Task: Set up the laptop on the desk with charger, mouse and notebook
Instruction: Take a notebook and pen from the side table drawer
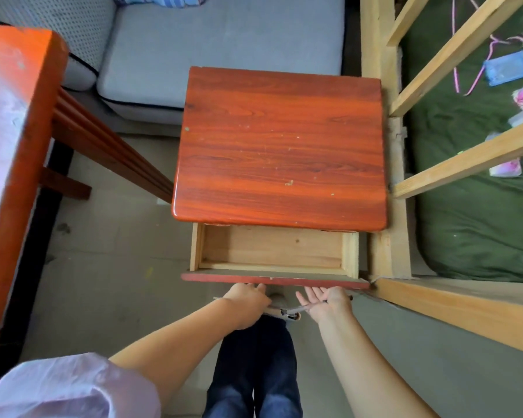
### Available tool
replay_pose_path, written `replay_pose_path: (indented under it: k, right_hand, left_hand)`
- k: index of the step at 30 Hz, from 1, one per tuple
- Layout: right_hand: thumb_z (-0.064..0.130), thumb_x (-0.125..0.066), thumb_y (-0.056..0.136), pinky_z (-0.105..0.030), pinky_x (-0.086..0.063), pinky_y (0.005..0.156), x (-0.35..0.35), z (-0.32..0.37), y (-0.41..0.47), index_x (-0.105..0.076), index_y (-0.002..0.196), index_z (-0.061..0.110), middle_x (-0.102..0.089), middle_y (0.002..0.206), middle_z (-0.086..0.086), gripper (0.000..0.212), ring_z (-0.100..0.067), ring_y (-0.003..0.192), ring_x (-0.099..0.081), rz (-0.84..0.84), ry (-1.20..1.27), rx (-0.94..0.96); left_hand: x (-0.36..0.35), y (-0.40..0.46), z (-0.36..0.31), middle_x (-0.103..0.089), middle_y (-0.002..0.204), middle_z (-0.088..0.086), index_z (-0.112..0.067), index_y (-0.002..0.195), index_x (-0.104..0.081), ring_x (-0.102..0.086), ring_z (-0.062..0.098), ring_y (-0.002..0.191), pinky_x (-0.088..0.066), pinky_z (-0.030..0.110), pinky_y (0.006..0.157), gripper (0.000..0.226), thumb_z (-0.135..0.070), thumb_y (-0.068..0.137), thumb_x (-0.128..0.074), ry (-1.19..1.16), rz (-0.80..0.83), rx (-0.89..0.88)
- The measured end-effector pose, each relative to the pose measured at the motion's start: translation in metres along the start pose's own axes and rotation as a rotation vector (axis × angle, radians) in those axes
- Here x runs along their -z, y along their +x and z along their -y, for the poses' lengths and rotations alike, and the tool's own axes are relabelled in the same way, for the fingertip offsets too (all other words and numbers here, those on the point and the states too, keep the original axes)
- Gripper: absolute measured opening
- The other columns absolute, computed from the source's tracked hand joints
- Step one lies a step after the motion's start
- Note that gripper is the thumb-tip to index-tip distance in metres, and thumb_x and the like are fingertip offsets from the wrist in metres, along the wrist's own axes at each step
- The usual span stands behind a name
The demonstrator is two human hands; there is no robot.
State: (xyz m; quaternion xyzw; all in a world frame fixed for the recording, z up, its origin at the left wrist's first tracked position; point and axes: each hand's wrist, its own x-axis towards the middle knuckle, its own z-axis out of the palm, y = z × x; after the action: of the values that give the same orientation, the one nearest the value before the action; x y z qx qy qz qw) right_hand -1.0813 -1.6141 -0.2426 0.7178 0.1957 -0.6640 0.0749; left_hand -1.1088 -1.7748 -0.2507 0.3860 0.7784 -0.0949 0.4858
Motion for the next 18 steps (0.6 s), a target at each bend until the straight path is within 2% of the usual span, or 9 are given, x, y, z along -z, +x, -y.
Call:
replay_pose_path:
  k: [4,6,10,13,15,18]
  right_hand:
    - [0.003,-0.007,0.096,-0.058,-0.025,0.112,-0.029,0.024,-0.015,-0.021,0.146,0.004,-0.029,0.154,-0.011,0.052,-0.027,0.139,-0.033,0.049,0.010,-0.013]
    - [0.002,-0.005,0.095,-0.056,-0.024,0.113,-0.044,0.034,-0.018,-0.020,0.146,0.003,-0.027,0.155,-0.011,0.053,-0.026,0.140,-0.031,0.092,0.031,-0.015]
    - [0.003,-0.009,0.097,-0.048,-0.029,0.113,-0.072,0.048,-0.017,-0.024,0.144,0.001,-0.029,0.153,-0.012,0.050,-0.024,0.139,-0.033,0.151,0.074,0.032]
    - [-0.006,-0.012,0.092,-0.049,-0.036,0.108,-0.083,0.054,-0.012,-0.038,0.135,-0.001,-0.038,0.148,-0.013,0.051,-0.027,0.134,-0.041,0.144,0.156,0.036]
    - [-0.012,-0.012,0.084,-0.049,-0.039,0.106,-0.081,0.052,-0.012,-0.043,0.128,-0.002,-0.042,0.145,-0.014,0.055,-0.029,0.132,-0.044,0.164,0.172,0.057]
    - [-0.013,-0.009,0.085,-0.046,-0.036,0.108,-0.070,0.048,-0.017,-0.035,0.139,0.001,-0.038,0.148,-0.014,0.061,-0.029,0.134,-0.040,0.198,0.090,0.086]
  left_hand:
    - [0.034,-0.001,0.011,-0.042,0.140,0.015,-0.014,0.131,-0.046,-0.052,0.032,0.117,-0.049,0.041,0.078,0.038,-0.007,0.094,-0.043,0.074,-0.062,-0.013]
    - [0.048,0.005,0.021,-0.043,0.139,0.014,-0.014,0.132,-0.046,-0.053,0.031,0.117,-0.049,0.042,0.078,0.042,-0.003,0.092,-0.042,0.100,-0.095,0.010]
    - [0.067,0.016,0.044,-0.033,0.148,0.011,-0.017,0.138,-0.040,-0.043,0.032,0.127,-0.047,0.043,0.085,0.051,0.001,0.090,-0.042,0.061,-0.177,0.072]
    - [0.074,0.022,0.053,-0.029,0.151,0.008,-0.017,0.138,-0.039,-0.044,0.032,0.126,-0.046,0.042,0.086,0.050,0.000,0.090,-0.041,0.043,-0.244,0.121]
    - [0.074,0.024,0.051,-0.034,0.148,0.008,-0.019,0.136,-0.041,-0.047,0.031,0.123,-0.047,0.042,0.088,0.048,-0.002,0.091,-0.042,-0.008,-0.269,0.164]
    - [0.074,0.017,0.042,-0.049,0.136,0.010,-0.021,0.134,-0.043,-0.054,0.032,0.116,-0.048,0.040,0.084,0.042,-0.009,0.094,-0.043,-0.098,-0.226,0.162]
